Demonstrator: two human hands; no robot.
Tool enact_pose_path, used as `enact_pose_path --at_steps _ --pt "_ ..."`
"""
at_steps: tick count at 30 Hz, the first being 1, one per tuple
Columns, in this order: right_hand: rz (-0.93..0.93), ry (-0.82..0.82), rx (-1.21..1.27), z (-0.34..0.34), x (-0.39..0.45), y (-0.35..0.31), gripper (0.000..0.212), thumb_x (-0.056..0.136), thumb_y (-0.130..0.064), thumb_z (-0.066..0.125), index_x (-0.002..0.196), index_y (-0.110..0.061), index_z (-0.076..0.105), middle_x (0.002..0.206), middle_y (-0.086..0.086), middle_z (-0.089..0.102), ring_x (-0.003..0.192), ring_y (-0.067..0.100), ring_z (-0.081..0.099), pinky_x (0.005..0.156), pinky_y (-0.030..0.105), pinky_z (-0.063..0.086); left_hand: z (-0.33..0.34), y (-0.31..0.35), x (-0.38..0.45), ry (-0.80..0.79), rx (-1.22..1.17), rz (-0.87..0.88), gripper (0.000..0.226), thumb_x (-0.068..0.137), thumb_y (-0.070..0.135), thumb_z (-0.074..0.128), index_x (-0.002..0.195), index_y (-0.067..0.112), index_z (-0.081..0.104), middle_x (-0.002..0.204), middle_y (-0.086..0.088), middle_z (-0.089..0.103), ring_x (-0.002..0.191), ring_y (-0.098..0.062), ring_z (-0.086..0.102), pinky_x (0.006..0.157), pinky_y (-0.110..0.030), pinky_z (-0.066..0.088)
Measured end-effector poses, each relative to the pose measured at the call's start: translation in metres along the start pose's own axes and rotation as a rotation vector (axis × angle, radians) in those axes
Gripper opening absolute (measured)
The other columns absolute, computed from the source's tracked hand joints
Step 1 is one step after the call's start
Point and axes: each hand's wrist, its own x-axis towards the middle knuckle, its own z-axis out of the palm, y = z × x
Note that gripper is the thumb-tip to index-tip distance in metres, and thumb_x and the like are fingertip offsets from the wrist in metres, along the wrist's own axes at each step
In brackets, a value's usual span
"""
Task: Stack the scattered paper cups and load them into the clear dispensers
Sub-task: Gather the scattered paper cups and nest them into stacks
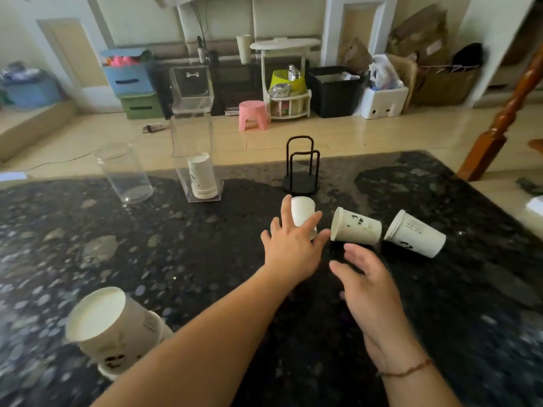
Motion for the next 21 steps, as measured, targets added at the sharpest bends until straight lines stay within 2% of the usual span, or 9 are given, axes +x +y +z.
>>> enact_pose_path --at_steps 3,6,8,12,14,16,18,19,21 --pt "-0.010 0.053 0.034 -0.009 0.005 0.001 0.042 0.089 -0.027 0.063 0.130 -0.032 0.054 0.132 -0.013 0.054 0.112 0.006 0.053 0.098 0.037 0.048 0.009 -0.002 0.010 -0.089 -0.026 -0.040 0.048 0.096 0.056 0.047 0.142 0.039 0.045 0.162 -0.003 -0.003 0.129 -0.038 0.045 0.108 -0.051 0.039" --pt "-0.026 0.064 -0.063 -0.013 0.009 0.007 0.045 0.089 -0.025 0.064 0.132 -0.031 0.052 0.135 -0.012 0.051 0.116 0.008 0.051 0.089 0.028 0.043 0.009 -0.001 0.001 -0.025 -0.120 -0.034 0.045 0.092 0.037 0.064 0.135 0.033 0.052 0.159 -0.003 0.008 0.128 -0.036 0.045 0.105 -0.044 0.044" --pt "-0.088 0.102 -0.216 -0.015 0.010 0.012 0.053 0.086 -0.019 0.068 0.134 -0.031 0.047 0.140 -0.009 0.048 0.123 0.011 0.049 0.091 0.028 0.042 0.002 0.004 -0.018 0.048 -0.128 0.008 0.045 0.088 0.029 0.068 0.131 0.035 0.054 0.156 -0.001 0.015 0.128 -0.032 0.041 0.104 -0.041 0.041" --pt "-0.495 0.140 -0.631 -0.007 -0.004 0.012 0.089 0.072 -0.007 0.079 0.145 -0.024 0.032 0.153 0.002 0.033 0.144 0.020 0.026 0.113 0.035 0.026 -0.032 0.008 -0.082 0.244 -0.131 0.200 0.045 0.080 0.017 0.064 0.118 0.039 0.060 0.146 -0.003 0.038 0.109 -0.029 0.048 0.091 -0.041 0.043" --pt "-0.722 0.119 -0.712 0.005 -0.011 0.009 0.091 0.068 -0.016 0.082 0.145 -0.020 0.033 0.155 0.005 0.032 0.147 0.025 0.021 0.117 0.041 0.022 -0.058 0.003 -0.116 0.288 -0.110 0.278 0.047 0.079 0.019 0.060 0.121 0.041 0.057 0.140 -0.001 0.047 0.099 -0.026 0.051 0.085 -0.042 0.046" --pt "-0.884 0.072 -0.643 0.025 -0.023 0.006 0.083 0.068 -0.022 0.082 0.139 -0.016 0.041 0.149 0.004 0.041 0.146 0.027 0.025 0.117 0.043 0.023 -0.087 -0.006 -0.143 0.300 -0.076 0.317 0.054 0.083 0.024 0.062 0.133 0.039 0.050 0.137 0.004 0.048 0.104 -0.022 0.053 0.089 -0.043 0.048" --pt "-0.965 0.013 -0.498 0.050 -0.041 -0.003 0.070 0.075 -0.040 0.078 0.133 -0.012 0.049 0.140 0.003 0.050 0.139 0.025 0.037 0.115 0.044 0.028 -0.117 -0.022 -0.165 0.356 -0.097 0.310 0.067 0.081 0.030 0.069 0.142 0.034 0.040 0.136 0.008 0.051 0.113 -0.015 0.051 0.097 -0.035 0.046" --pt "-0.979 -0.015 -0.416 0.064 -0.052 -0.010 0.068 0.080 -0.054 0.068 0.130 -0.012 0.051 0.134 0.001 0.053 0.133 0.022 0.043 0.112 0.045 0.033 -0.131 -0.030 -0.173 0.399 -0.119 0.290 0.073 0.080 0.035 0.071 0.144 0.032 0.036 0.133 0.011 0.053 0.114 -0.011 0.049 0.098 -0.030 0.044" --pt "-0.940 -0.103 -0.232 0.092 -0.075 -0.029 0.070 0.080 -0.071 0.053 0.127 -0.020 0.051 0.125 -0.015 0.053 0.122 0.012 0.050 0.102 0.045 0.043 -0.158 -0.046 -0.186 0.471 -0.154 0.239 0.076 0.077 0.046 0.071 0.143 0.030 0.036 0.128 0.017 0.053 0.113 -0.007 0.047 0.097 -0.025 0.042"
